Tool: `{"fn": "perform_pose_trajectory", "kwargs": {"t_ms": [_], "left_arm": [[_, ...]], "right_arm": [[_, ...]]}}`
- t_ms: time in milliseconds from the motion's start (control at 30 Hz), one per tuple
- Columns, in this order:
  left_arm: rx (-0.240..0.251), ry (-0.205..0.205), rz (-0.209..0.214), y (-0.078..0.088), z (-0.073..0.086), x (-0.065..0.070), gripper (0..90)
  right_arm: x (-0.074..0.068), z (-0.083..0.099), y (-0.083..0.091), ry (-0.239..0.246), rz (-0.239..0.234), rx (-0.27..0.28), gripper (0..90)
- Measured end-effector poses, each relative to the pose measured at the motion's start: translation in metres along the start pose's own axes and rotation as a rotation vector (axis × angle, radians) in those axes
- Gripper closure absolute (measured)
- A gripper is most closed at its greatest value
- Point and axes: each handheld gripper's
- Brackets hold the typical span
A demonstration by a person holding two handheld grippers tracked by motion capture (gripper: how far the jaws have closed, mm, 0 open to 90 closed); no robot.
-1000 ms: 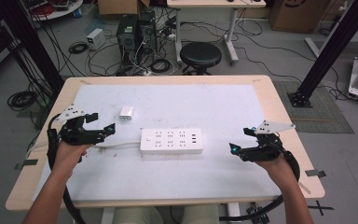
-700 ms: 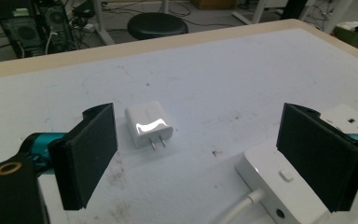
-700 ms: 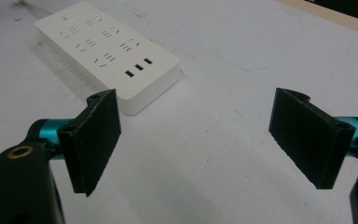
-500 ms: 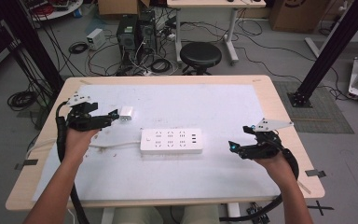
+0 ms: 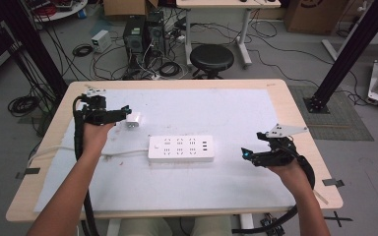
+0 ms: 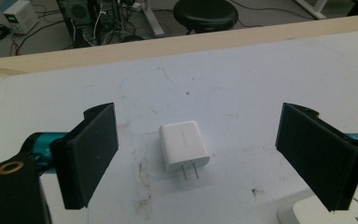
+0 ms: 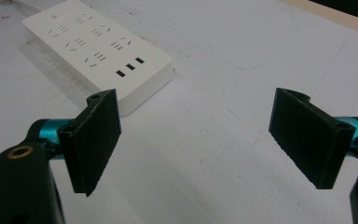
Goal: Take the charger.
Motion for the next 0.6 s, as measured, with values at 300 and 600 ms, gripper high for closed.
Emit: {"fn": "perform_pose_trajectory", "kwargs": {"t_ms": [300,600], "left_arm": [[-0.031,0.021,-0.022,-0.023,0.01,0.007,13.0],[-0.106,0.044,-0.083,-0.053,0.017,0.015,13.1]], "right_arm": [[0.001,0.003,-0.002,-0.003,0.003,-0.007,17.0],[0.0,0.003,-0.002,-0.005,0.006,-0.007,17.0]]}}
Point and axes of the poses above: each handheld gripper's, and its own axes: y roughly backward along the jaws, z roughly out of its underside, x roughly to its right, and after that the axes turned 12 degrees about -z, right-handed
